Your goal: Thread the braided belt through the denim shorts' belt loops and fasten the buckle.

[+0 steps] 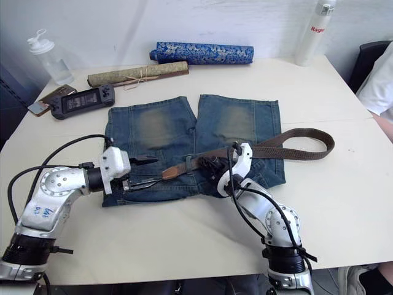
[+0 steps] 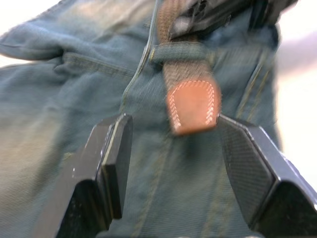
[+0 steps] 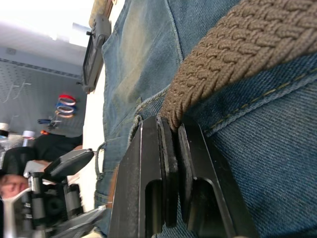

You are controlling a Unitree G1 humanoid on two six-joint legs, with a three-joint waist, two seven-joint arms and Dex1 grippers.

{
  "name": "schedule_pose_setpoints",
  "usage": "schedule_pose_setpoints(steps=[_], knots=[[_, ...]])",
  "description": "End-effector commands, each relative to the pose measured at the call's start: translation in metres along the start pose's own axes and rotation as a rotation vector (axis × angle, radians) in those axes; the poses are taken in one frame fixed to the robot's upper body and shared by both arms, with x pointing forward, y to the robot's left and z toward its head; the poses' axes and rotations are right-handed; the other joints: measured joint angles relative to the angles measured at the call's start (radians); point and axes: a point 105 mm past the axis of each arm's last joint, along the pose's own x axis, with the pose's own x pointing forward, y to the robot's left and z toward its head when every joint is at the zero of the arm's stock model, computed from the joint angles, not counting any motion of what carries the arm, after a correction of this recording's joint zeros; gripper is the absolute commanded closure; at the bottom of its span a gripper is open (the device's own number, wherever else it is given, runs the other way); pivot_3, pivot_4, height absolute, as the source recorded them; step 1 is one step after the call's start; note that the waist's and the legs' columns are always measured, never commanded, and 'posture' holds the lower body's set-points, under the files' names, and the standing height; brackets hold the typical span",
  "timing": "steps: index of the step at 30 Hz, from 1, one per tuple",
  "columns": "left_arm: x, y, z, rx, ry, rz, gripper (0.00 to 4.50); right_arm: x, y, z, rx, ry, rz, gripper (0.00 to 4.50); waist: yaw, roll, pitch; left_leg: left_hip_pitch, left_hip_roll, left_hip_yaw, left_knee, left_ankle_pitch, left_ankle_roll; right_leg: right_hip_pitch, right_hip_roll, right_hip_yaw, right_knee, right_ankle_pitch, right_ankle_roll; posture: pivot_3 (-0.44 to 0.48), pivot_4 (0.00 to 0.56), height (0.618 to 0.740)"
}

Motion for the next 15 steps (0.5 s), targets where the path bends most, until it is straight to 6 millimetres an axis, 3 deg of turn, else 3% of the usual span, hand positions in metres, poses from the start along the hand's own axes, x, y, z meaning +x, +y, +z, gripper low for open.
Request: schedule_pose_setpoints(steps=[1,7,15], knots=[[-0.001,-0.003,-0.004,0.224,0.004,0.002,1.51,0.005,0.000,-0.009,0.049,0.053,0.014,4.50,0.000,0.000,0.000,0.000,0.000,0.000,0.000,0.000,0.000,0.000,0.000,0.000,0.000,0.000,0.000,0.000,0.150,0.637],[0.004,-0.012,-0.009,0.549,-0.053,0.062,1.51,0.008,0.002,-0.009,0.080,0.055,0.021,4.50,0.000,-0.001,-0.001,0.000,0.000,0.000,0.000,0.000,0.000,0.000,0.000,0.000,0.000,0.000,0.000,0.000,0.150,0.637],[0.012,-0.007,-0.005,0.701,-0.133,0.204,1.51,0.008,0.006,-0.009,0.088,0.045,0.034,4.50,-0.001,-0.002,-0.002,0.001,0.000,-0.001,0.000,0.000,0.000,0.000,0.001,0.000,0.001,0.000,0.000,0.000,0.150,0.637]])
